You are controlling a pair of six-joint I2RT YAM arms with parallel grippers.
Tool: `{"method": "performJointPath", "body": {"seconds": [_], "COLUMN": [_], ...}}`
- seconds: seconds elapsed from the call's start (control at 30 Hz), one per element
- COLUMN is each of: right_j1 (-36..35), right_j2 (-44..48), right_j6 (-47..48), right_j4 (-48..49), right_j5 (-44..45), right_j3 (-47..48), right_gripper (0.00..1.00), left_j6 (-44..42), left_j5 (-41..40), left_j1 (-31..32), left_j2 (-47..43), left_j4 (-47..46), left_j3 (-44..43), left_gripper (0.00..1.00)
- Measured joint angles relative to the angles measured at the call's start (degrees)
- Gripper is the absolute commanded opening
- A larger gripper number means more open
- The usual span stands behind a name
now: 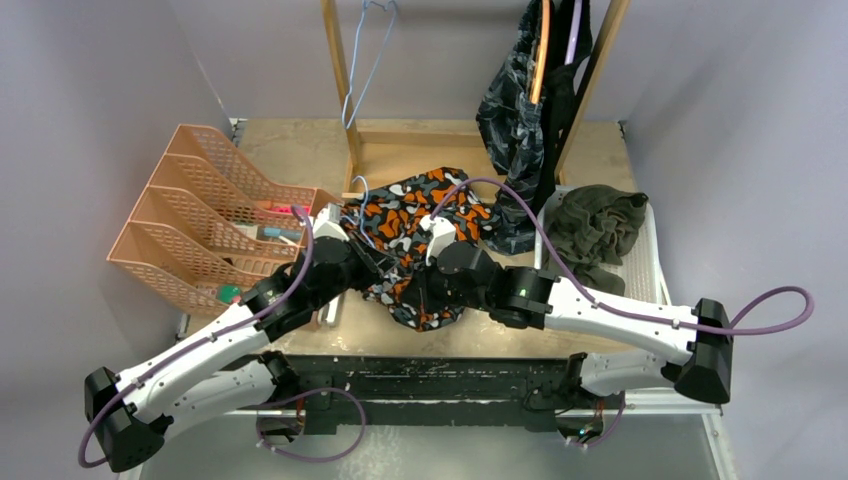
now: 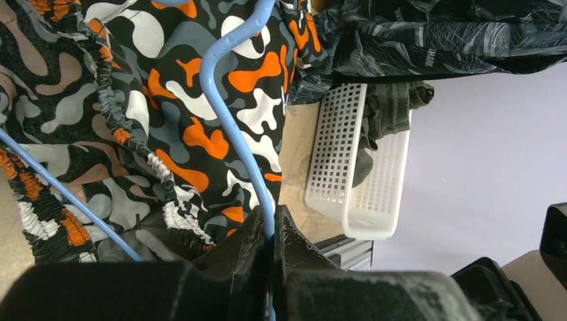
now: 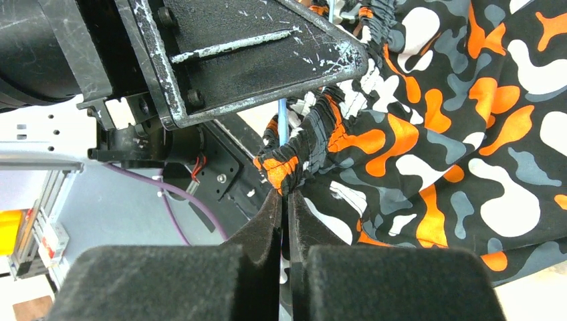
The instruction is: Remove the shorts from the hanger
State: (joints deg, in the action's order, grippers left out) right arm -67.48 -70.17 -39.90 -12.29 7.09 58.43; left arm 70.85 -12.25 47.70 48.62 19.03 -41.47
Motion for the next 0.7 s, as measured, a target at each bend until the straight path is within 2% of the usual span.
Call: {"method": "performJointPath", "body": {"seconds": [0.53, 0.7], "right_j1": [-0.02, 0.0], "right_j2": [0.42, 3.89], "right_j6": [-0.04, 3.41], "right_j4": [0.79, 2.78], "right_j5": [0.55, -5.01], "right_j3": [0.17, -1.79], "right_gripper": [0.0, 0.0], "left_j6": [-1.2, -1.51], "left_j5": [-3.98, -7.15], "left_j1": [0.02, 0.02], "left_j2": [-0.66, -2.75], "left_j4": [6.45, 9.38], "left_j3": [-3.5, -4.87], "left_gripper": [0.0, 0.0]}}
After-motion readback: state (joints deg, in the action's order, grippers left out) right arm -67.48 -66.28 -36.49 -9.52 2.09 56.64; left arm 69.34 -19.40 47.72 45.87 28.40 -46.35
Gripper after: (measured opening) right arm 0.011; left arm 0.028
